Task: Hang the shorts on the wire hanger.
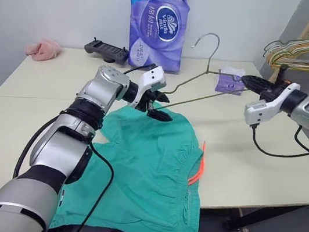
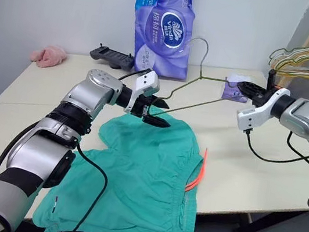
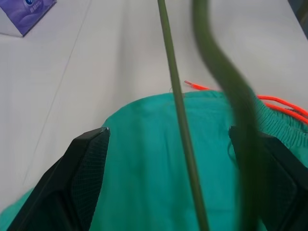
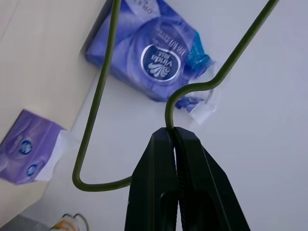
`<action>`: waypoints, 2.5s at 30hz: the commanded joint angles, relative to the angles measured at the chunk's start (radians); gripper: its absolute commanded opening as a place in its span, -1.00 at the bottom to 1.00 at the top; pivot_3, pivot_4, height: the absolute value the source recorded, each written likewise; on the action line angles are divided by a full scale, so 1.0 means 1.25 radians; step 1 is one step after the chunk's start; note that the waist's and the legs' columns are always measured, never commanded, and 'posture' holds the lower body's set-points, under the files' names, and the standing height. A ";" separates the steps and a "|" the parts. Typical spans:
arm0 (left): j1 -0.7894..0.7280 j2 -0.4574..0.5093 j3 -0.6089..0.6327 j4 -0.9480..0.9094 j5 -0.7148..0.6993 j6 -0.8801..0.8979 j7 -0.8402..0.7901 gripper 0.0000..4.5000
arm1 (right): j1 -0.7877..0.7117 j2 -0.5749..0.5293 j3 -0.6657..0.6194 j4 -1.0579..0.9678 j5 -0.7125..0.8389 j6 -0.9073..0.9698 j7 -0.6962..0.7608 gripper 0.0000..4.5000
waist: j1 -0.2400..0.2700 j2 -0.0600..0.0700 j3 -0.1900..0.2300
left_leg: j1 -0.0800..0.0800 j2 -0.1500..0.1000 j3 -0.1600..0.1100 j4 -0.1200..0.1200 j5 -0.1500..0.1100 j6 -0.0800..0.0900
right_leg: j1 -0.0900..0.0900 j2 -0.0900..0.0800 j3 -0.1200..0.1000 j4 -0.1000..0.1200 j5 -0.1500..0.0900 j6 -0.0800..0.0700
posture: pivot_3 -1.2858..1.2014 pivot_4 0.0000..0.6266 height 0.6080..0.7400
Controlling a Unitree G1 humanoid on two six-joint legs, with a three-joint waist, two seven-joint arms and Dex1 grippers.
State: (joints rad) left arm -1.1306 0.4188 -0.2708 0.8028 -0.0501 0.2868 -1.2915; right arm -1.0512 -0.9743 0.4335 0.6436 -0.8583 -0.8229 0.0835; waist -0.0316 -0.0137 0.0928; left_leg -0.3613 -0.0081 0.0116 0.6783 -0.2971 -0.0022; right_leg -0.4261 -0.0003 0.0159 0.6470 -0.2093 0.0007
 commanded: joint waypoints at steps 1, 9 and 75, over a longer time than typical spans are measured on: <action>-0.028 -0.009 0.012 0.009 0.011 -0.031 0.011 0.86 | -0.032 0.008 -0.044 -0.043 0.041 0.015 0.028 -0.99 | 0.000 0.000 0.000 | 0.000 0.000 0.000 0.000 0.000 0.000 | 0.000 0.000 0.000 0.000 0.000 0.000 | 0.03 -0.98 1.00; -0.033 -0.004 0.020 0.047 0.026 -0.050 0.017 0.34 | -0.036 0.016 -0.058 -0.038 0.043 0.024 0.050 -1.00 | 0.001 0.000 0.000 | 0.000 0.000 0.000 0.000 0.000 0.000 | 0.000 0.000 0.000 0.000 0.000 0.000 | 0.04 -0.99 1.00; -0.027 -0.019 0.035 0.053 0.044 -0.101 0.064 -0.03 | 0.133 0.050 -0.117 -0.138 0.369 0.248 0.553 0.99 | 0.002 0.000 0.000 | 0.000 0.000 0.000 0.001 0.000 0.001 | 0.000 0.000 -0.001 0.001 0.000 0.000 | 0.05 -0.93 1.00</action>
State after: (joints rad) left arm -1.1429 0.3896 -0.2476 0.8995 0.0058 0.1690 -1.2109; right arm -0.8701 -0.9096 0.3141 0.5215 -0.4372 -0.5497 0.7432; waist -0.0288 -0.0137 0.0927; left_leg -0.3608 -0.0080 0.0111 0.6796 -0.2977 -0.0011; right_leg -0.4259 -0.0010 0.0153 0.6488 -0.2088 0.0008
